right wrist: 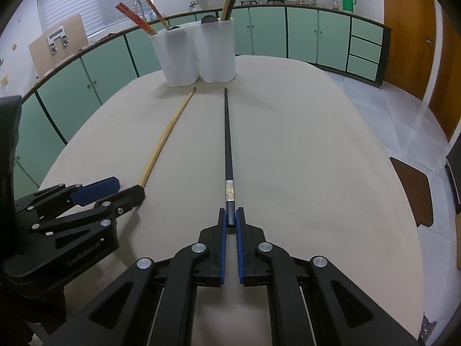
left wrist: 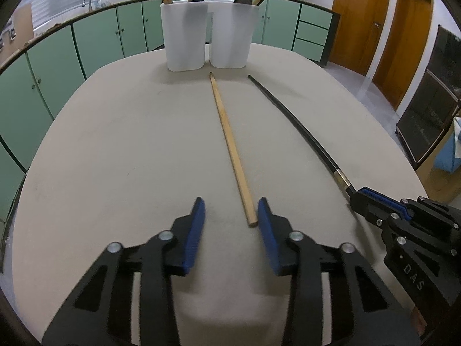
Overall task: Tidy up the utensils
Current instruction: 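Grasp the plain wooden chopstick with the left tool while the right tool holds the black one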
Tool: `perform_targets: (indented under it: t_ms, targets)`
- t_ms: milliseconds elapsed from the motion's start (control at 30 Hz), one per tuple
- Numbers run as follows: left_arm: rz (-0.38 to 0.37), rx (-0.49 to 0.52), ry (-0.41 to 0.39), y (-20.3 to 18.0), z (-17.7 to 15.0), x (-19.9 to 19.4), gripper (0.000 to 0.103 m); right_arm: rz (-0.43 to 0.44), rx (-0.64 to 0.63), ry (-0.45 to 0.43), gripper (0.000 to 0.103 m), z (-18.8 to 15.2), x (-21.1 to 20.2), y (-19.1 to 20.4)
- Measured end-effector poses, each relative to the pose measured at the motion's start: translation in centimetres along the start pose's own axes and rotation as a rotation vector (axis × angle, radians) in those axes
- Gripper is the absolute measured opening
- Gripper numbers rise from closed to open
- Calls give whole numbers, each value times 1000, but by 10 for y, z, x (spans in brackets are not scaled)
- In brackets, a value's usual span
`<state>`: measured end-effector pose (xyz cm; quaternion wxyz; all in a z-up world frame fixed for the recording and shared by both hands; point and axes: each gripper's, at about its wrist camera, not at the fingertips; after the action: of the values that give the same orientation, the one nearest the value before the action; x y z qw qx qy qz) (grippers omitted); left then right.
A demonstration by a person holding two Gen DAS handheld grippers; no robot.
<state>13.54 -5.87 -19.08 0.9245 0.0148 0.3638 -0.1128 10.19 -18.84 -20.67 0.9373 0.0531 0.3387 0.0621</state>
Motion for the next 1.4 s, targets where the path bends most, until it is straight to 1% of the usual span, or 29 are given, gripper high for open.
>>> perform_targets:
  t_ms: [33, 67, 133, 167, 467, 700, 1000, 1167, 1400]
  targets:
    - [-1, 1, -1, -1, 0, 0, 26, 0, 2, 1, 6, 0, 0, 0]
    - [2, 4, -1, -3, 0, -1, 23, 1, 4, 2, 6, 0, 0, -1]
    - [5, 8, -1, -5, 0, 0, 10, 2, 7, 3, 6, 0, 1, -2]
    - [2, 6, 0, -5, 0, 0, 8, 3, 7, 4, 6, 0, 1, -2]
    - [17, -1, -4, -8, -1, -3, 7, 2, 5, 2, 6, -1, 0, -1]
    - [17, 1, -29, -5, 2, -18, 6, 7, 1, -13, 6, 3, -6, 0]
    - [24, 10, -131, 3, 21, -60, 6, 22, -24, -86, 6, 23, -30, 1]
    - [22, 7, -201, 8, 39, -83, 6, 34, -41, -138, 6, 41, -44, 2]
    - [11, 11, -288, 11, 66, -109, 6, 70, -53, -218, 6, 76, -67, 2]
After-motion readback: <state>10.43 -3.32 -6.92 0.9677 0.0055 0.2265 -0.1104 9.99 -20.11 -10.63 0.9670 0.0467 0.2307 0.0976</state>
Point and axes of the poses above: each gripper's, at about its wrist camera, not at the fingertips, and x roughly the way its jaws point, y to its left, z to its top, and after that the axes turned 9 degrees about -y, right-handed
